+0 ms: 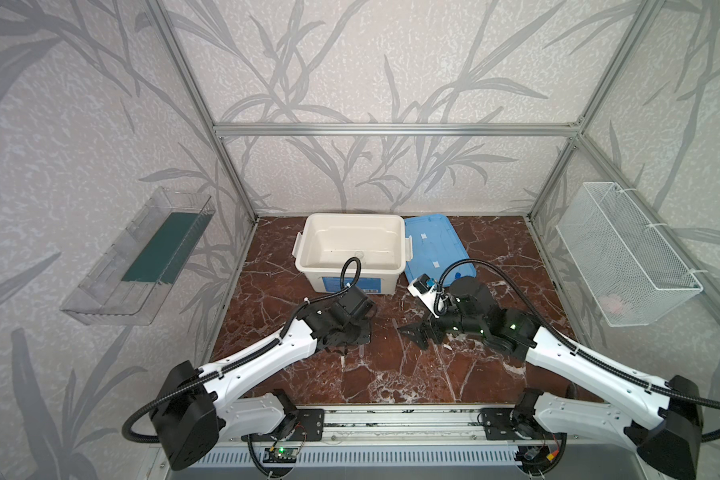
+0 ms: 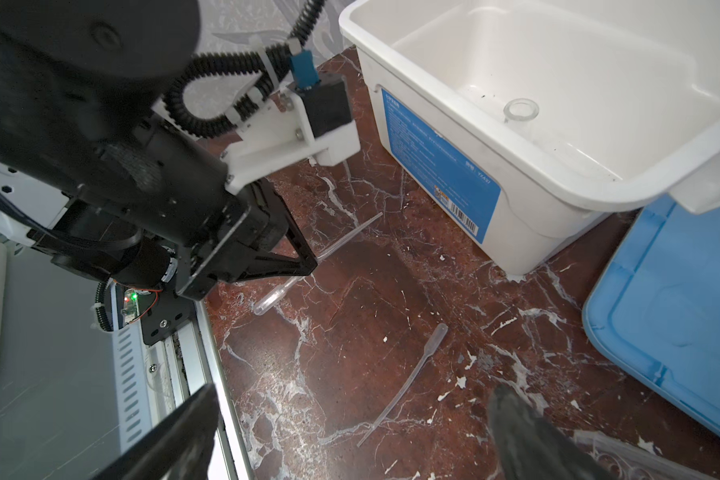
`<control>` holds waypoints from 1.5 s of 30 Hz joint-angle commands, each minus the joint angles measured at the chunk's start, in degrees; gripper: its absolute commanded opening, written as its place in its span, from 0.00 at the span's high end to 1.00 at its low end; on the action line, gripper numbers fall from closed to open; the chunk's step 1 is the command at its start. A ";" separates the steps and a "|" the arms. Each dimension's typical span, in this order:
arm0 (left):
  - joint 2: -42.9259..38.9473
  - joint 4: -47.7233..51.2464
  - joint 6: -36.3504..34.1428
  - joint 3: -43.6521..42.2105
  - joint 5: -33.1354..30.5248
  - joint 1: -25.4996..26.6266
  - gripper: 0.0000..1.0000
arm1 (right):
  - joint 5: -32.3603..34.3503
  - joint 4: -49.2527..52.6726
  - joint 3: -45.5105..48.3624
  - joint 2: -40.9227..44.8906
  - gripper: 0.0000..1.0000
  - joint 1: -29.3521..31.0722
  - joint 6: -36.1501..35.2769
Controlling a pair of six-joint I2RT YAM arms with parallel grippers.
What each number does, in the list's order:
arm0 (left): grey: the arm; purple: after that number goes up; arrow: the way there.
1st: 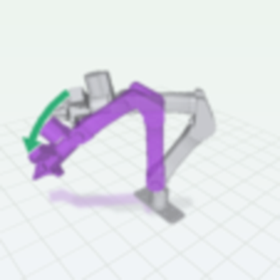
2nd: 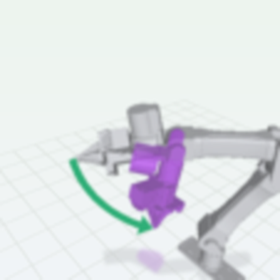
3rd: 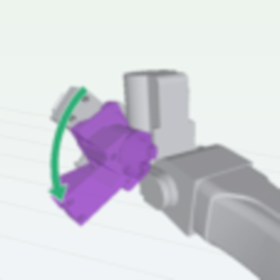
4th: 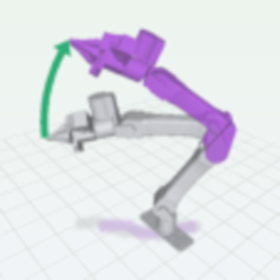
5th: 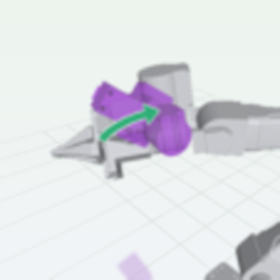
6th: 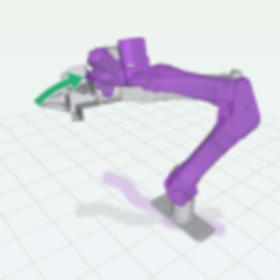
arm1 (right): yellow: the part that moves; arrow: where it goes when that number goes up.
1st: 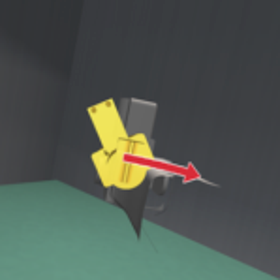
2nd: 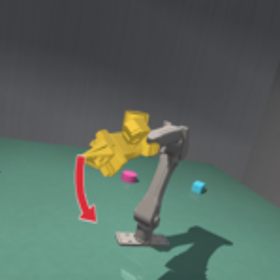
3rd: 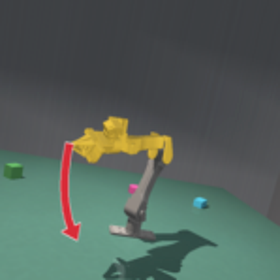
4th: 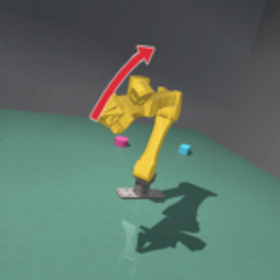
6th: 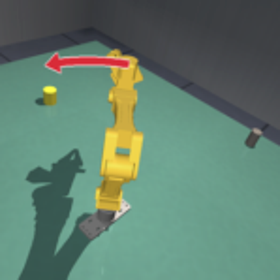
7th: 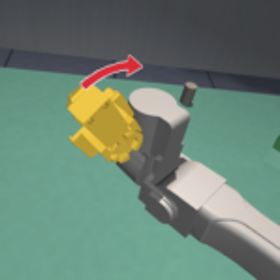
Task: Organize the chemistry lab equipment
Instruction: 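Lift the glass rod and carry it over the white bin with the left gripper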
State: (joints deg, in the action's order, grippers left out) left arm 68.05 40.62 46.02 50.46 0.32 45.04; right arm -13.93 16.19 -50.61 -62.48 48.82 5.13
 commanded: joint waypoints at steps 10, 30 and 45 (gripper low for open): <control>3.39 3.85 -10.28 19.99 4.86 -7.72 1.00 | -1.00 -5.27 -10.28 -3.79 0.01 -4.49 7.37; 37.27 2.75 -19.67 52.46 15.58 -18.66 1.00 | -0.95 -1.60 -24.03 -17.15 0.01 -16.64 12.37; 57.77 8.99 -20.08 68.54 14.02 -18.74 1.00 | -1.36 -1.05 -26.16 -23.19 0.01 -17.91 10.95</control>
State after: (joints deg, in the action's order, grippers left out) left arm 125.08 46.81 27.03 116.84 15.42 26.55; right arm -14.63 15.05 -76.01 -85.54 31.31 16.82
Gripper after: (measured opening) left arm 0.048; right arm 0.994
